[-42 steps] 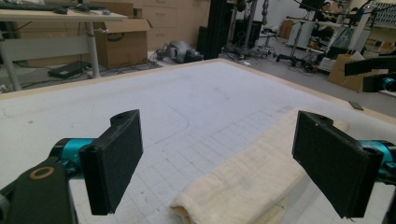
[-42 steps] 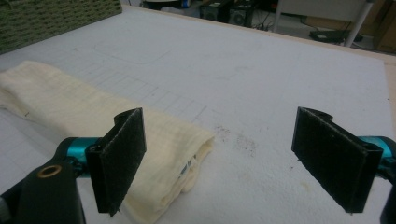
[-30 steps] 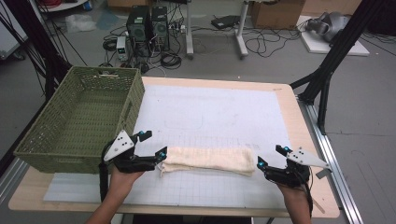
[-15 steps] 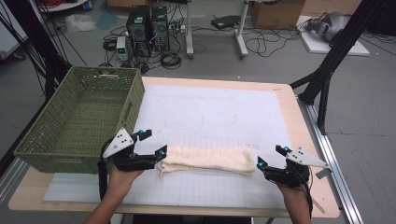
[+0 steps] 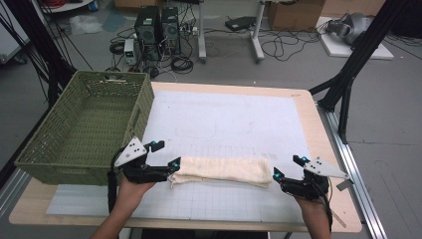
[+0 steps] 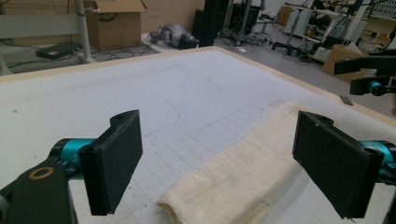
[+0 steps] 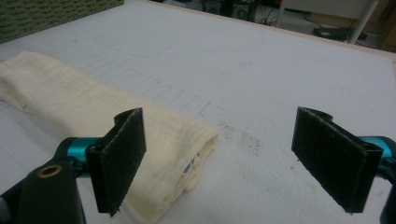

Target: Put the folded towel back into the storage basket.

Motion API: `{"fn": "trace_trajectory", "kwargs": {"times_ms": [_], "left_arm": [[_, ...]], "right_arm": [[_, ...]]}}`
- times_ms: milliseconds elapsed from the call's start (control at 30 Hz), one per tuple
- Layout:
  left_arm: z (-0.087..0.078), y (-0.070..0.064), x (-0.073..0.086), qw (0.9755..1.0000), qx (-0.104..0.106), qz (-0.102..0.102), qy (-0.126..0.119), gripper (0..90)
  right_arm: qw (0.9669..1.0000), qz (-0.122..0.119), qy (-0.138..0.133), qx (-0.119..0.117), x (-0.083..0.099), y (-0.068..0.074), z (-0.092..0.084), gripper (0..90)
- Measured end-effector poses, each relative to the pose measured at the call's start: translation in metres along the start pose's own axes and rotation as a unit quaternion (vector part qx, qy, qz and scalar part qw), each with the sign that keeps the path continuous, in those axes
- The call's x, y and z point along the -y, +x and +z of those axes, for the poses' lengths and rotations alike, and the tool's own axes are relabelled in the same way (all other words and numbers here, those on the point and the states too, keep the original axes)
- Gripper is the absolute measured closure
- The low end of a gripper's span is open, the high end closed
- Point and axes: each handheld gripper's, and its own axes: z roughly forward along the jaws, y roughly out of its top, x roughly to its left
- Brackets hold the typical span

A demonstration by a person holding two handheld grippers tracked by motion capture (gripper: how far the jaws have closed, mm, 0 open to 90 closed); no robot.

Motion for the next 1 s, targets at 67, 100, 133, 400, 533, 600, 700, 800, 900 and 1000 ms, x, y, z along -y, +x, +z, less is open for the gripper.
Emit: {"fn": "trace_trajectory", "kwargs": {"times_ms": [67,100,133,400,533,600,700,800,900,1000], "left_arm": [[0.001,0.000,0.001,1.0000,0.001,-0.001,0.004,16.6],[0.002,0.000,0.002,1.0000,0.001,-0.002,0.006,16.6],[0.002,0.000,0.002,1.0000,0.001,-0.002,0.006,16.8],[0.010,0.001,0.012,0.9991,0.001,-0.009,0.041,17.9],[0.013,0.002,0.015,0.9985,0.003,-0.013,0.053,18.7],[0.015,0.003,0.016,0.9982,0.003,-0.014,0.058,19.1],[0.015,0.005,0.018,0.9977,0.001,-0.017,0.065,19.6],[0.018,0.007,0.021,0.9968,-0.001,-0.024,0.076,21.6],[0.022,0.011,0.024,0.9954,-0.003,-0.033,0.090,22.8],[0.025,0.012,0.027,0.9944,-0.006,-0.036,0.099,23.3]], "right_arm": [[1.0000,0.003,0.001,-0.001,0.000,0.000,0.000,16.2],[1.0000,0.001,0.000,-0.001,0.000,0.000,0.001,16.2],[1.0000,0.002,0.003,-0.002,0.001,0.000,0.001,16.2],[1.0000,0.002,0.005,-0.003,0.001,0.000,0.002,16.4],[1.0000,0.001,0.007,-0.003,0.001,0.000,0.002,16.4],[1.0000,0.000,0.007,-0.003,0.001,0.000,0.002,16.4],[1.0000,0.001,0.008,-0.003,0.002,0.000,0.002,16.4],[1.0000,-0.001,0.009,-0.004,0.002,0.000,0.003,16.4],[0.9999,-0.004,0.010,-0.004,0.002,0.000,0.003,16.4],[0.9999,-0.002,0.011,-0.004,0.002,0.001,0.004,16.4]]}}
